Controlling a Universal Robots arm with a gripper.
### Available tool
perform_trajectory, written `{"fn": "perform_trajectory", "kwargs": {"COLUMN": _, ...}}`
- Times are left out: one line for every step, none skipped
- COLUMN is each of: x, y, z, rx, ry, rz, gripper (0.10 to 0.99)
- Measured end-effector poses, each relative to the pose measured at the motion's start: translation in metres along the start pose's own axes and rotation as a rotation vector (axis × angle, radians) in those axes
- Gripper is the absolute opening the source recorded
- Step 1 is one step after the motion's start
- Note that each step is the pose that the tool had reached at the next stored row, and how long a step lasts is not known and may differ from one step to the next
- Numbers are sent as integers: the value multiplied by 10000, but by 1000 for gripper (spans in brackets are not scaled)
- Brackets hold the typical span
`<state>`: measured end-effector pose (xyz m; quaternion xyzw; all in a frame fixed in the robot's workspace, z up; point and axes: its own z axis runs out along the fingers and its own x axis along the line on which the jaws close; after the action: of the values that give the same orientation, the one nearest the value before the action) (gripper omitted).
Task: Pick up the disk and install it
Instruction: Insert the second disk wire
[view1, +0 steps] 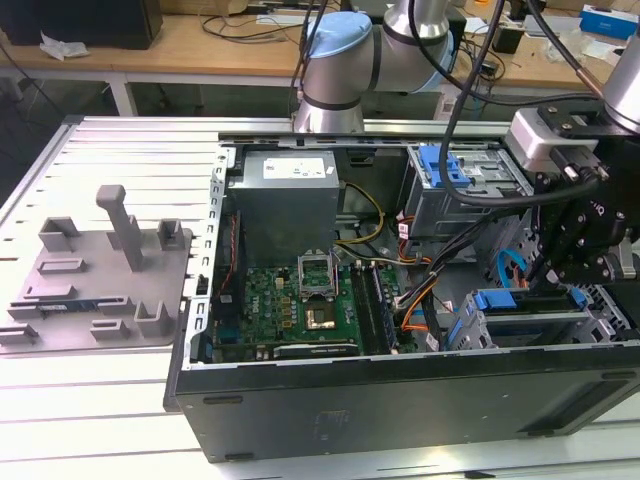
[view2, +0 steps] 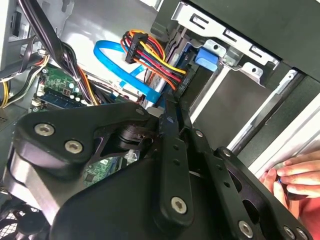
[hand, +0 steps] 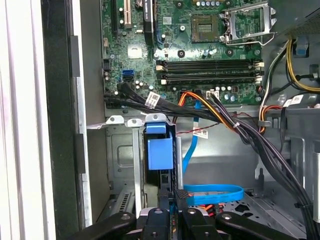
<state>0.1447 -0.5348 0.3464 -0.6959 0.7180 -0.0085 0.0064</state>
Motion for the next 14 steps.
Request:
{"fn": "perform_trajectory", "kwargs": {"x": 0, "y": 0, "z": 14, "rx": 0, "ry": 0, "rz": 0, "gripper": 161}}
{"fn": "perform_trajectory", "kwargs": {"x": 0, "y": 0, "z": 23, "rx": 0, "ry": 1, "rz": 0, "gripper": 161}}
{"fn": "perform_trajectory", "kwargs": {"x": 0, "y": 0, "z": 30, "rx": 1, "ry": 0, "rz": 0, "gripper": 161}}
{"fn": "perform_trajectory", "kwargs": {"x": 0, "y": 1, "z": 36, "rx": 0, "ry": 1, "rz": 0, "gripper": 161}}
{"fn": "perform_trajectory", "kwargs": {"x": 0, "y": 1, "z": 42, "rx": 0, "ry": 1, "rz": 0, "gripper": 161}}
{"fn": "perform_trajectory", "kwargs": {"x": 0, "y": 1, "z": 49, "rx": 0, "ry": 2, "rz": 0, "gripper": 161}}
{"fn": "perform_trajectory", "kwargs": {"x": 0, "y": 1, "z": 56, "rx": 0, "ry": 1, "rz": 0, "gripper": 161}}
{"fn": "perform_trajectory", "kwargs": {"x": 0, "y": 1, "z": 63, "rx": 0, "ry": 2, "rz": 0, "gripper": 161}}
{"fn": "perform_trajectory", "kwargs": {"x": 0, "y": 1, "z": 72, "rx": 0, "ry": 3, "rz": 0, "gripper": 161}}
{"fn": "perform_trajectory", "kwargs": {"x": 1, "y": 1, "z": 76, "rx": 0, "ry": 4, "rz": 0, "gripper": 161}}
{"fn": "perform_trajectory", "kwargs": {"x": 1, "y": 1, "z": 75, "rx": 0, "ry": 3, "rz": 0, "gripper": 161}}
{"fn": "perform_trajectory", "kwargs": {"x": 1, "y": 0, "z": 12, "rx": 0, "ry": -4, "rz": 0, "gripper": 176}}
{"fn": "perform_trajectory", "kwargs": {"x": 1, "y": -2, "z": -87, "rx": 0, "ry": 0, "rz": 0, "gripper": 239}}
{"fn": "perform_trajectory", "kwargs": {"x": 1, "y": -3, "z": -148, "rx": 0, "ry": -1, "rz": 1, "gripper": 239}}
